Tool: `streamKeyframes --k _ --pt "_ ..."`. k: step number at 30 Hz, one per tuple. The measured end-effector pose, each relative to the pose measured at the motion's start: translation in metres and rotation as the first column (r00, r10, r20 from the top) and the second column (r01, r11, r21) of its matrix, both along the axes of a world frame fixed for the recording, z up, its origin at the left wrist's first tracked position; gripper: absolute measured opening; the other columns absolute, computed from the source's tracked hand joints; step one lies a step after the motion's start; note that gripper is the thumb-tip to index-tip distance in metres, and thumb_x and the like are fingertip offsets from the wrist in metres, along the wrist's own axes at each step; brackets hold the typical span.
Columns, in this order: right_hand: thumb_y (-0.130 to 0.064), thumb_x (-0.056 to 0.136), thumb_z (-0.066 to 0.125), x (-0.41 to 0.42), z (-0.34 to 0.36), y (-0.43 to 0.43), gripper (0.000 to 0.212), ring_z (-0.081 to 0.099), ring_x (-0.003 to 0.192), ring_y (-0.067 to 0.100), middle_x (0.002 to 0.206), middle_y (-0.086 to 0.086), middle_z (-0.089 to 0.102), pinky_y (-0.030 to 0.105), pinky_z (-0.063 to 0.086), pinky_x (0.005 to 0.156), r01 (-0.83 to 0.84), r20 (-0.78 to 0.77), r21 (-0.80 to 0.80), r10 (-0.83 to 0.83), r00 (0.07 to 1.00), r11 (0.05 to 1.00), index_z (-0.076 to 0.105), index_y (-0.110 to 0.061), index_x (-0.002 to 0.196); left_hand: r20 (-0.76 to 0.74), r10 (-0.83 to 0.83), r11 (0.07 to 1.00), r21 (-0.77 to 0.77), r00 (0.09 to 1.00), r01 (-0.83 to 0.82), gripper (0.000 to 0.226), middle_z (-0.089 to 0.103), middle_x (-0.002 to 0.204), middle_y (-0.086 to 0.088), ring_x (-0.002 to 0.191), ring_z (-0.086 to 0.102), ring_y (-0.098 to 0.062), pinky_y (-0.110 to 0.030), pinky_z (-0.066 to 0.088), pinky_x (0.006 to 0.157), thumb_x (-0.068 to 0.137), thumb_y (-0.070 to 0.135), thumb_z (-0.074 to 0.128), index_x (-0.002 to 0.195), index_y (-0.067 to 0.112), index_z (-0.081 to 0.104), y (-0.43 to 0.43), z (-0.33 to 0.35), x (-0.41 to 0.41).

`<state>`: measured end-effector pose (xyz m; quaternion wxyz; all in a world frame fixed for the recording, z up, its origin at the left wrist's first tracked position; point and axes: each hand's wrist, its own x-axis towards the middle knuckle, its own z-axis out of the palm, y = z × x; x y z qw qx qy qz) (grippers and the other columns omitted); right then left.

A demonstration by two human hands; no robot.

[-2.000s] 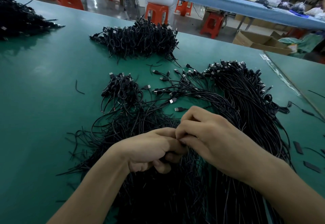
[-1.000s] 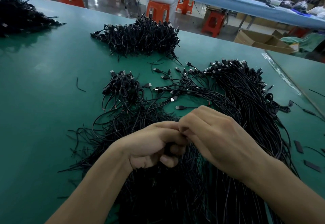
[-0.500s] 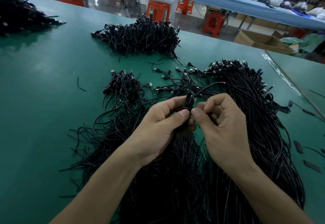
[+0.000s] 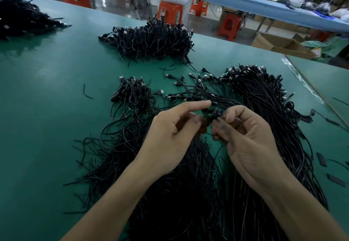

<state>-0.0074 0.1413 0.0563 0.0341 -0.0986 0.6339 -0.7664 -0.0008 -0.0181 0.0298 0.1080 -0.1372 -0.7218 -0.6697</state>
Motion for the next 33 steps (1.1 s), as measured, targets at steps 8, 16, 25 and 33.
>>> streamKeyframes --k 8,16,25,33 --pt "-0.017 0.073 0.072 0.0 -0.008 0.004 0.025 0.053 0.063 0.012 0.068 0.003 0.06 0.021 0.047 0.057 -0.033 0.098 0.079 0.025 0.995 0.996 0.051 -0.026 0.065 -0.019 -0.044 0.992 0.115 0.999 0.046 0.038 0.073 0.096 0.005 0.076 0.063 -0.026 -0.031 0.049 0.066 0.09 0.016 0.068 0.117 0.037 0.052 0.005 0.001 0.001" --pt "-0.006 0.071 0.065 -0.006 -0.01 0.009 0.023 0.062 0.059 0.011 0.065 0.004 0.062 0.02 0.053 0.052 0.097 0.26 -0.211 -0.04 0.965 0.973 0.044 -0.015 0.072 -0.299 0.017 0.947 -0.302 0.954 -0.112 0.037 0.068 0.105 0.017 0.102 0.057 -0.013 -0.022 0.045 0.087 0.082 -0.007 0.066 0.095 0.026 0.077 0.008 -0.009 0.001" --pt "-0.006 0.084 0.068 -0.002 -0.005 0.003 0.03 0.062 0.072 0.008 0.075 -0.004 0.066 0.018 0.051 0.071 0.214 -0.205 0.094 -0.191 0.96 0.972 0.048 -0.021 0.068 -0.146 0.038 0.92 -0.381 0.989 -0.092 0.028 0.055 0.065 0.013 0.056 0.051 -0.003 -0.008 0.034 0.056 0.098 0.036 0.062 0.114 0.017 0.072 0.012 -0.008 0.002" --pt "0.003 0.087 0.065 0.005 -0.014 -0.001 0.036 0.06 0.07 0.006 0.074 -0.003 0.065 0.017 0.051 0.067 0.085 -0.215 0.224 -0.036 0.976 0.971 0.052 -0.025 0.07 0.169 -0.081 0.967 0.253 0.982 0.036 0.028 0.076 0.1 -0.002 0.097 0.071 -0.014 -0.021 0.055 0.081 0.103 0.012 0.044 0.105 0.021 0.071 0.006 -0.004 -0.002"
